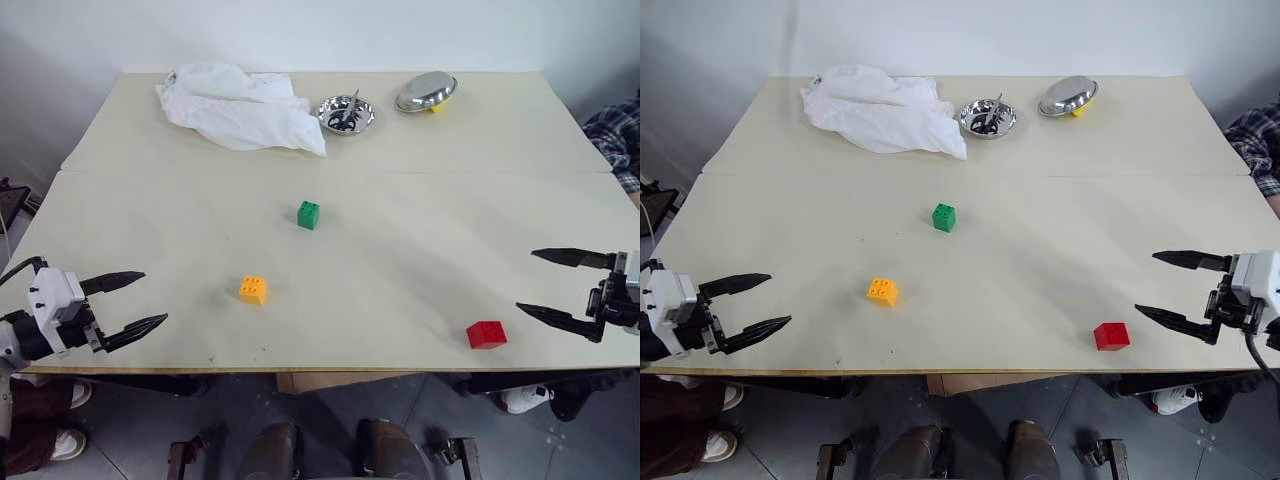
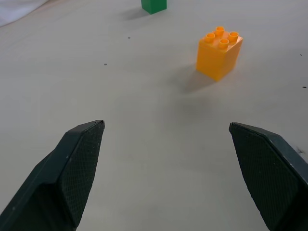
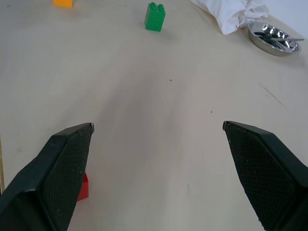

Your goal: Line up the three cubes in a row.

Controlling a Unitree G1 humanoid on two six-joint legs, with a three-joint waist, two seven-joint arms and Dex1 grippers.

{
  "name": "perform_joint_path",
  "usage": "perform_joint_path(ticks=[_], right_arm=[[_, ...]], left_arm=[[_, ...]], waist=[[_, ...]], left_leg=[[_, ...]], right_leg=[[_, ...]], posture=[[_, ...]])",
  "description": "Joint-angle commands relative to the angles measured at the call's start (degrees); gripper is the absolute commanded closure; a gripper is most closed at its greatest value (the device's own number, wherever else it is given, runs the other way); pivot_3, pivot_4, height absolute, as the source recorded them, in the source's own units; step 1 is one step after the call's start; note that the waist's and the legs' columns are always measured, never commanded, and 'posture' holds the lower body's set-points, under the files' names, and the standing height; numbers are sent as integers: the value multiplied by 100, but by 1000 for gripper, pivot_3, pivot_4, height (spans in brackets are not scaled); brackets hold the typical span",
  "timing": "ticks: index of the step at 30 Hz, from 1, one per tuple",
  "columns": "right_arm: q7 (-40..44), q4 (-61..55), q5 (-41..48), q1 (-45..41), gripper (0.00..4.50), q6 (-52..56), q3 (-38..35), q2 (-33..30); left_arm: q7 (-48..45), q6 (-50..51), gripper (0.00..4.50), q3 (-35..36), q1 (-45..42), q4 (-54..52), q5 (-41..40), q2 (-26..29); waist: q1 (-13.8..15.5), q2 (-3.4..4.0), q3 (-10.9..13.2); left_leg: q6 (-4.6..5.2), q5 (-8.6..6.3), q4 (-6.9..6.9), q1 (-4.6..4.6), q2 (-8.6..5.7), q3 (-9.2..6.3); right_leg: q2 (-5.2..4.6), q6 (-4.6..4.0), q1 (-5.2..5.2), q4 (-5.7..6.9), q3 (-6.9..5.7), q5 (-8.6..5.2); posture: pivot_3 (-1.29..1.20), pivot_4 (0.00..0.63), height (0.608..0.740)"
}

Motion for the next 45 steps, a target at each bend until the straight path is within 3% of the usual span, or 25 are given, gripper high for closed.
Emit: perform_joint_path(ticks=[1, 8, 12, 17, 27, 35, 39, 45], right_arm=[[-86, 93, -41, -50, 0, -36, -164, -155], [351, 1421, -556, 248, 0, -424, -283, -1062], [547, 2207, -788, 211, 0, -962, -43, -1483], [549, 1850, -434, 162, 0, -967, 812, -1721], [278, 374, -1143, -420, 0, -175, 2178, -1476], [196, 119, -1487, -802, 0, 46, 2576, -931], [167, -28, -1425, -820, 865, 116, 2568, -696], [218, 41, -1391, -877, 2870, 81, 2486, -596]], left_arm=[[45, -16, 89, -13, 76, -342, -37, -95], [-704, 157, 89, -618, 463, -1462, -426, -285], [-681, 343, 89, -878, 535, -2081, -513, -369], [-615, 436, 89, -1046, 552, -2393, -456, -408], [-385, 534, 89, -1120, 645, -2593, -410, -446], [-237, 567, 89, -1020, 811, -2739, -416, -429], [-227, 537, 0, -923, 816, -2658, -404, -384], [-195, 529, 0, -939, 766, -2615, -377, -389]], waist=[[-2, 0, 0], [25, 5, 1], [-14, 4, 2], [-100, 17, -3], [-89, 20, -1], [28, 20, 0], [4, 19, 0], [6, 19, 0]], left_leg=[[0, 0, 0, 0, 0, 0], [6, -3, 2, -1, -4, 2], [9, -6, 1, 1, -2, 4], [5, -3, 5, 11, 4, 17], [5, -3, 16, 5, 5, 12], [3, -4, 22, 0, 3, 9], [3, -4, 22, 1, 4, 9], [3, -4, 22, 2, 4, 9]], right_leg=[[0, 0, 0, 1, 0, 0], [-7, 0, 1, -2, 0, 0], [-6, 0, 9, -19, -2, 0], [-3, 0, 11, -14, -1, 0], [-2, 0, 8, -7, -3, 0], [-2, 0, 7, -6, -5, 0], [-1, 0, 7, -5, -7, 0], [-1, 0, 8, -5, -8, 0]], posture=[[0, 150, 740], [0, 150, 740], [0, 150, 740], [0, 150, 740], [0, 150, 740], [0, 150, 740], [0, 150, 740], [0, 150, 740]])
